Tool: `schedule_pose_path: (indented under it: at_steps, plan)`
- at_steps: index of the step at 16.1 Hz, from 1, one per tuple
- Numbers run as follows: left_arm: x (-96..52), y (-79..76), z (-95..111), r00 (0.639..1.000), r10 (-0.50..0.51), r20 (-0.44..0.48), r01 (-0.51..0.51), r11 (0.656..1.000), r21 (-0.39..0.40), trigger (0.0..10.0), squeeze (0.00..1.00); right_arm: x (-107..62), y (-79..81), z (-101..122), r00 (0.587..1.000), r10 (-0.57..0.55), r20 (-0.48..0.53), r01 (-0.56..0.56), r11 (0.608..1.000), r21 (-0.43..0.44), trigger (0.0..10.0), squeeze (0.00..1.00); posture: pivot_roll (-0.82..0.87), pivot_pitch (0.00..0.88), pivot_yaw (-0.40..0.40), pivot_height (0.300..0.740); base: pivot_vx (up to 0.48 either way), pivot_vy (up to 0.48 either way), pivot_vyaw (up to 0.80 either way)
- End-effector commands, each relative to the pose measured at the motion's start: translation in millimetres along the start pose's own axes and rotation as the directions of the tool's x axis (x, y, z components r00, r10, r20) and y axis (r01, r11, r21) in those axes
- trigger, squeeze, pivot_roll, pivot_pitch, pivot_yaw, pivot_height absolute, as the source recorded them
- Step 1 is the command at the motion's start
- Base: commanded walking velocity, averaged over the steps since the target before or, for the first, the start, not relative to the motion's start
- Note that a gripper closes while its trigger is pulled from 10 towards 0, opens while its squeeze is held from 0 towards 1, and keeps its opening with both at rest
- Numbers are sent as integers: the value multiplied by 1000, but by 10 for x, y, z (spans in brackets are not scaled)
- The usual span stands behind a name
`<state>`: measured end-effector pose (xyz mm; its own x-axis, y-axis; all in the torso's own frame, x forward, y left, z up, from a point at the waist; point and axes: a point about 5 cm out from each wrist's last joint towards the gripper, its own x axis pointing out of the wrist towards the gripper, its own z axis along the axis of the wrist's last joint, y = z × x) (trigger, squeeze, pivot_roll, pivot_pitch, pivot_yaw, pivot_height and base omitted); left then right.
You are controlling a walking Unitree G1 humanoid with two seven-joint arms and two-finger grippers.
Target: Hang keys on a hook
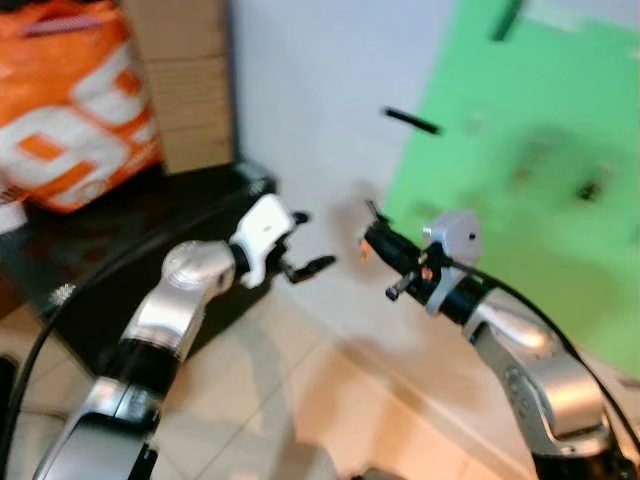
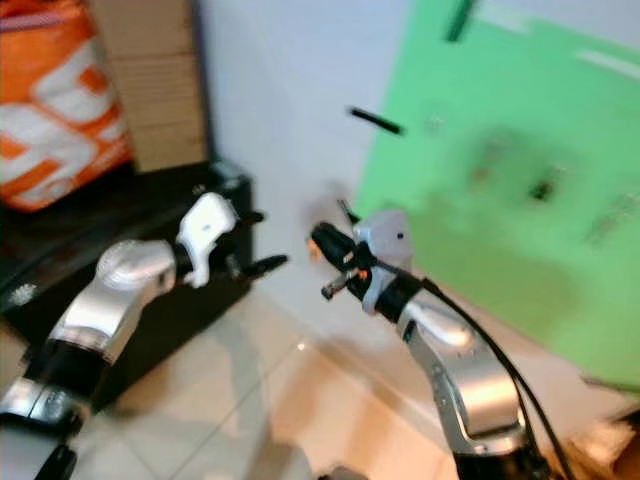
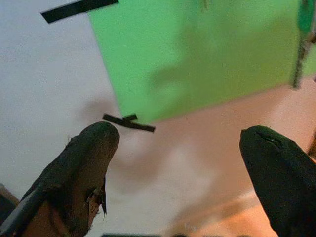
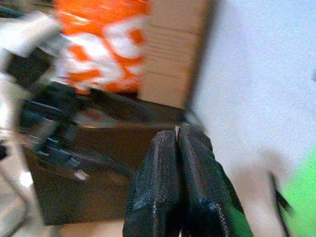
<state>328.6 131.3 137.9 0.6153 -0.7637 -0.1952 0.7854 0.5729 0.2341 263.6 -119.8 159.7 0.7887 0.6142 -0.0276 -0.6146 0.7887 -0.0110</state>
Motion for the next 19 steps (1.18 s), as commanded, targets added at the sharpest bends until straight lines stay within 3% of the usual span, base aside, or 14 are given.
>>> schedule_pose_path:
  at_steps: [1,2,5,6,7,8,9,12,19]
  plan:
    - [-80,57,112,990,118,72,-118,993,-6,10000,0,-46,-164,-136,988,-138,-68,140,990,25,10000,0,5,0,-37,740,0,0,-800]
    - [-226,99,83,971,224,81,-223,975,-23,10000,0,-40,-152,-209,983,-163,-87,167,985,46,10000,0,12,0,-36,740,0,0,-800]
    - [-456,143,49,919,385,82,-381,923,-58,10000,0,-25,-184,-365,955,-262,-141,279,953,116,10000,0,28,0,-37,740,0,0,-533]
    - [-534,159,41,892,447,73,-444,894,-57,10000,0,-20,-208,-424,939,-301,-166,323,937,135,10000,0,33,0,-34,740,0,0,0]
    - [-652,179,14,834,551,35,-550,834,-32,10000,0,-8,-244,-503,912,-362,-195,395,902,174,10000,0,39,0,-32,740,0,0,0]
    - [-719,182,-32,797,604,3,-604,796,-32,10000,0,13,-248,-526,902,-383,-200,420,887,192,10000,0,43,0,-30,740,0,0,0]
    - [-770,159,-76,779,627,-20,-627,777,-50,10000,0,38,-237,-534,897,-396,-198,433,876,211,10000,0,44,0,-29,740,0,0,0]
    - [-702,0,-85,810,585,-42,-587,807,-67,10000,0,113,-279,-517,873,-448,-191,473,874,111,10000,0,55,0,-34,740,0,0,0]
    - [-672,-82,-56,822,564,-74,-568,821,-53,10000,0,199,-363,-359,849,-515,-117,528,838,141,10000,0,34,0,-19,740,346,0,404]
